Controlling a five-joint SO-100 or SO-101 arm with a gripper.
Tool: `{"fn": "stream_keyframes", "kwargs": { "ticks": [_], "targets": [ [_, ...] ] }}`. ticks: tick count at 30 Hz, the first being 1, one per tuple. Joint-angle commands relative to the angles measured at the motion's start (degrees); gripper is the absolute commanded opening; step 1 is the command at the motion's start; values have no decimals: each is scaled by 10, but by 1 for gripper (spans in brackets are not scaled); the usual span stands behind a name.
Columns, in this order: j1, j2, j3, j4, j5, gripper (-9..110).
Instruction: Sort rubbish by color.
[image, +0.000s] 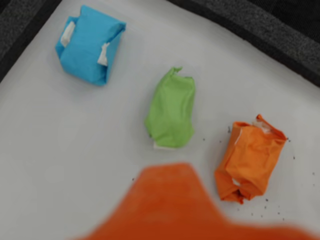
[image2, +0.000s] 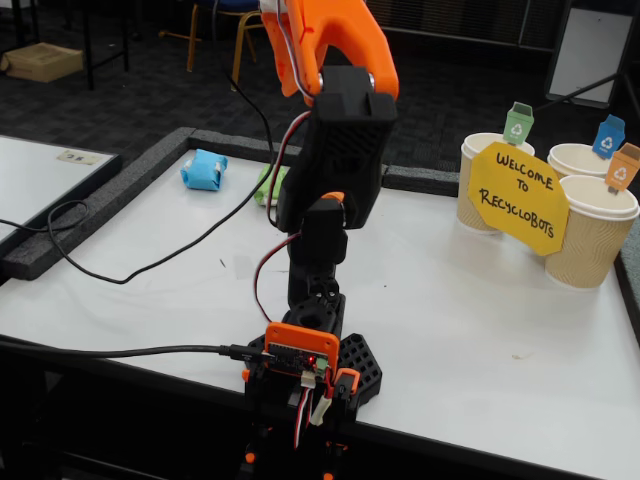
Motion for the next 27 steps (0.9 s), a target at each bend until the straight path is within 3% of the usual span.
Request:
{"fn": "stream_keyframes", "kwargs": {
  "ticks": [1, 11, 19, 27],
  "targets": [
    [43, -40, -64, -24, -46, 2],
    [124, -209, -107, -59, -182, 2],
    [110, -330, -192, -16, -388, 5],
    [140, -340, -186, -98, -388, 0]
  ]
}}
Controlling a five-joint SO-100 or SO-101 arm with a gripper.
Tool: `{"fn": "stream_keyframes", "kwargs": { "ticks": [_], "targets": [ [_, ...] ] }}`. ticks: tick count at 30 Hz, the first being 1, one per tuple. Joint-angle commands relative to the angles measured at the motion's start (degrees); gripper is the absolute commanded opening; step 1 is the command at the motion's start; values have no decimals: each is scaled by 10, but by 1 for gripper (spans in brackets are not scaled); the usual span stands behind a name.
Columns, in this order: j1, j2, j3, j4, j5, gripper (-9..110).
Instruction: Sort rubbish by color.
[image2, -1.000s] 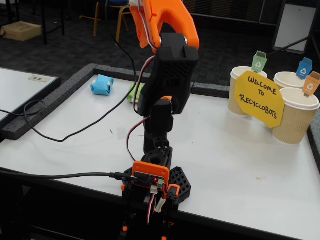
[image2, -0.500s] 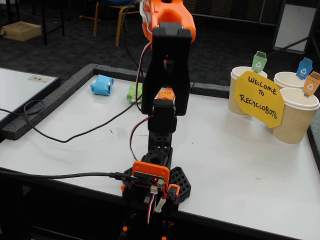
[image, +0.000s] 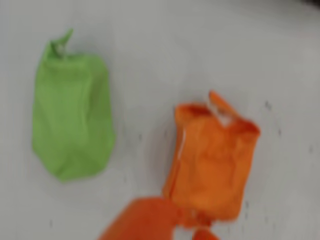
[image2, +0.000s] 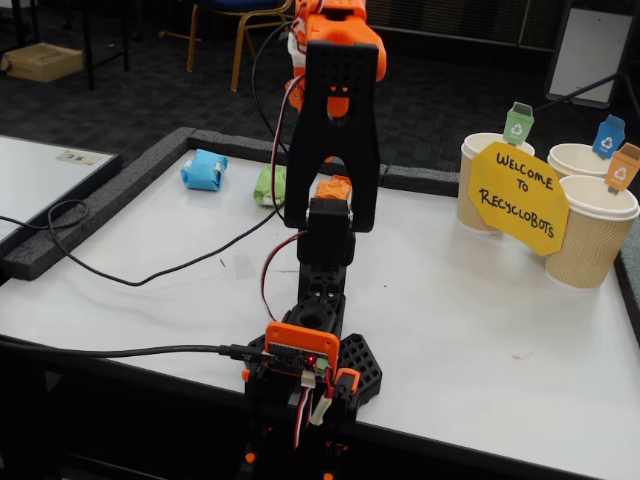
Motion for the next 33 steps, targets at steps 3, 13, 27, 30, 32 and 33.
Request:
{"fn": "stream_keyframes", "kwargs": {
  "ticks": [3, 13, 27, 30, 32, 33],
  "targets": [
    [24, 18, -78, 3, -52, 5],
    [27, -25, -80, 46, -244, 13],
    [43, -91, -98, 43, -340, 35],
    [62, -91, -105, 13, -344, 35],
    [76, -91, -106, -4, -344, 35],
    [80, -91, -106, -7, -344, 35]
  ]
}}
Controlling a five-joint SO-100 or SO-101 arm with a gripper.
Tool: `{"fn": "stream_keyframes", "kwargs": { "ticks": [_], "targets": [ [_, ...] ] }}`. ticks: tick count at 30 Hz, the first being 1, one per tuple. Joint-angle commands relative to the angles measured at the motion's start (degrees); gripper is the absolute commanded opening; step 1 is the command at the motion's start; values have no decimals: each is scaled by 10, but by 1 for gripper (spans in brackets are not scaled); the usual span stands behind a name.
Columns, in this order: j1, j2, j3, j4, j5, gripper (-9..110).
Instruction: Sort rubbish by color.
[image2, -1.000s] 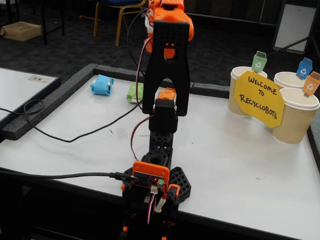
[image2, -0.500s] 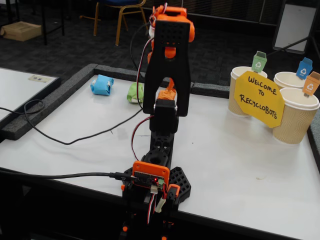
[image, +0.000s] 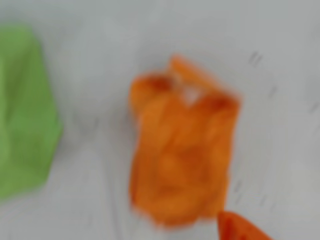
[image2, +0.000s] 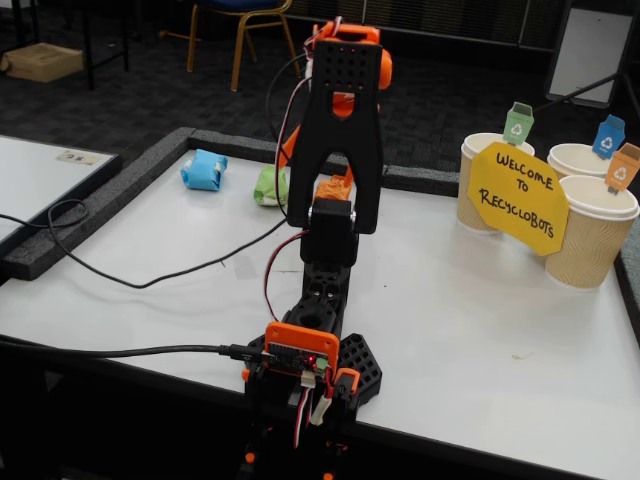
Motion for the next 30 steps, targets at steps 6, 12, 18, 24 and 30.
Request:
{"fn": "stream_keyframes", "kwargs": {
  "ticks": [6, 12, 18, 24, 30],
  "targets": [
    [41, 24, -48, -37, -37, 34],
    [29, 0, -40, -37, -40, 34],
    [28, -25, -14, -53, -40, 32],
    [43, -54, -13, -98, -40, 30],
    [53, -78, -13, -125, -33, 17]
  ]
}}
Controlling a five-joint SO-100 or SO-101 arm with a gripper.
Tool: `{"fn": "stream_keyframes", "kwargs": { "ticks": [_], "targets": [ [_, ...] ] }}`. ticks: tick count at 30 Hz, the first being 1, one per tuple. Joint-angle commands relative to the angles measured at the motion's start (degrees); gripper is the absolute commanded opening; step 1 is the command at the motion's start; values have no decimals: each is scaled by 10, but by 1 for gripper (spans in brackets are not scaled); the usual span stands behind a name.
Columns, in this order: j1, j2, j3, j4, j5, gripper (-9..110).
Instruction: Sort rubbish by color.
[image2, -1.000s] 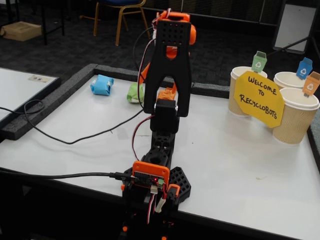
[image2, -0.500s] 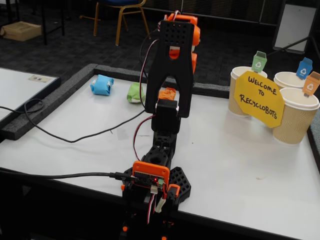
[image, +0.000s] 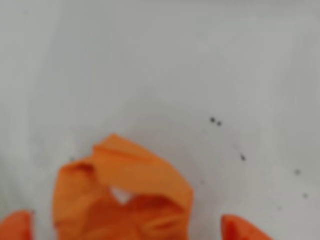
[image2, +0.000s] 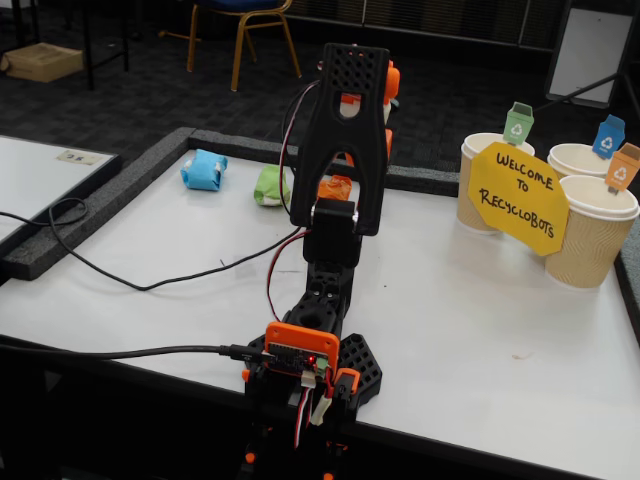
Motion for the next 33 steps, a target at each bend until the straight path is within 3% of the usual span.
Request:
{"fn": "stream_keyframes", "kwargs": {
  "ticks": [1, 5, 15, 33],
  "targets": [
    [18, 18, -14, -24, -16, 14],
    [23, 18, -16, -26, -12, 0],
    [21, 88, -41, 12, 54, 0],
    [-18, 538, 197, 115, 278, 0]
  ]
}}
